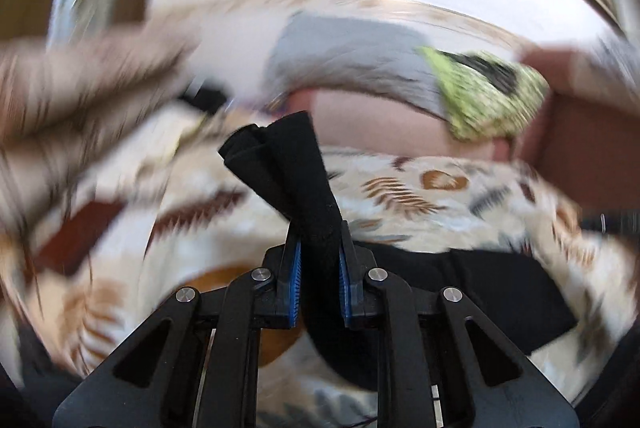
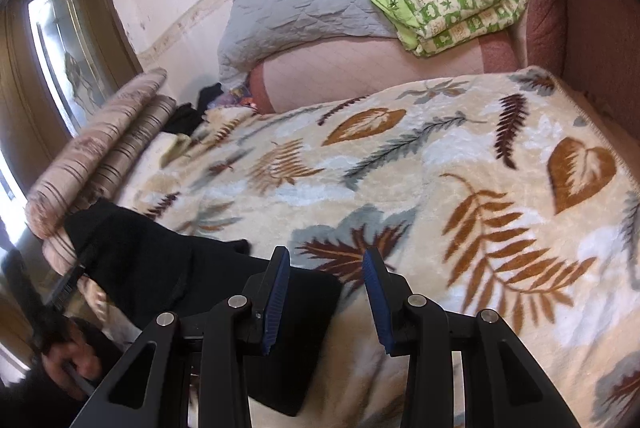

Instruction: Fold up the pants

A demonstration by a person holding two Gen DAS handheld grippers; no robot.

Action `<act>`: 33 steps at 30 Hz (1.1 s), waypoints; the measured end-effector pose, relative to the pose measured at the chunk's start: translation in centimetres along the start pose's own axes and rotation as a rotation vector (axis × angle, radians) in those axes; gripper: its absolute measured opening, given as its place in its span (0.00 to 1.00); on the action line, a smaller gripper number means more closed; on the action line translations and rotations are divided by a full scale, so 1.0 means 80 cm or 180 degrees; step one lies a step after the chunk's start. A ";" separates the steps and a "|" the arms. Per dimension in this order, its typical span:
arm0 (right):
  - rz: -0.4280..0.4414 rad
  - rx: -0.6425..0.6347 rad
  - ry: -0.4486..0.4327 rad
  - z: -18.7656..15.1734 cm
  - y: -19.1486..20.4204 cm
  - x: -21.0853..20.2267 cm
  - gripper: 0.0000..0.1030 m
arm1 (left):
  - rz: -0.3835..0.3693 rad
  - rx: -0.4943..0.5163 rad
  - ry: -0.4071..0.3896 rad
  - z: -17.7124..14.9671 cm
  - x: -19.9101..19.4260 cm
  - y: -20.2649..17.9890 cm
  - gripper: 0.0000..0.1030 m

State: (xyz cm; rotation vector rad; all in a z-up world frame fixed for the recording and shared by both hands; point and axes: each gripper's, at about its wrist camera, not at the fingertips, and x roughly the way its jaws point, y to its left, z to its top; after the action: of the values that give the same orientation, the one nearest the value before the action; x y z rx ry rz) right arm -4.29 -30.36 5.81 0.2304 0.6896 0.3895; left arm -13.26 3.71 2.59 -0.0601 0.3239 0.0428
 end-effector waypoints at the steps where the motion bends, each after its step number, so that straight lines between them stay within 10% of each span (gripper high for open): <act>1: 0.0095 0.0037 -0.0014 0.000 0.000 -0.002 0.35 | -0.0059 0.0287 -0.0097 0.000 -0.005 -0.028 0.13; 10: 0.1337 0.0521 0.0103 -0.005 0.001 -0.003 0.41 | -0.0589 0.1381 -0.0279 -0.022 -0.011 -0.178 0.13; 26: 0.0861 0.1451 -0.0151 -0.006 -0.066 -0.009 0.41 | -0.0774 0.1948 0.0125 -0.077 0.013 -0.262 0.14; 33: 0.0821 0.1155 -0.0047 -0.001 -0.046 0.000 0.41 | -0.1175 0.2131 -0.0014 -0.093 -0.023 -0.277 0.51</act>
State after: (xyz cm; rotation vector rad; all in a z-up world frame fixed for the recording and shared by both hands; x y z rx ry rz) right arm -3.32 -33.67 4.54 0.6699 0.7154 0.5065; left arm -16.22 -18.98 -2.73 0.5437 0.3053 -0.4311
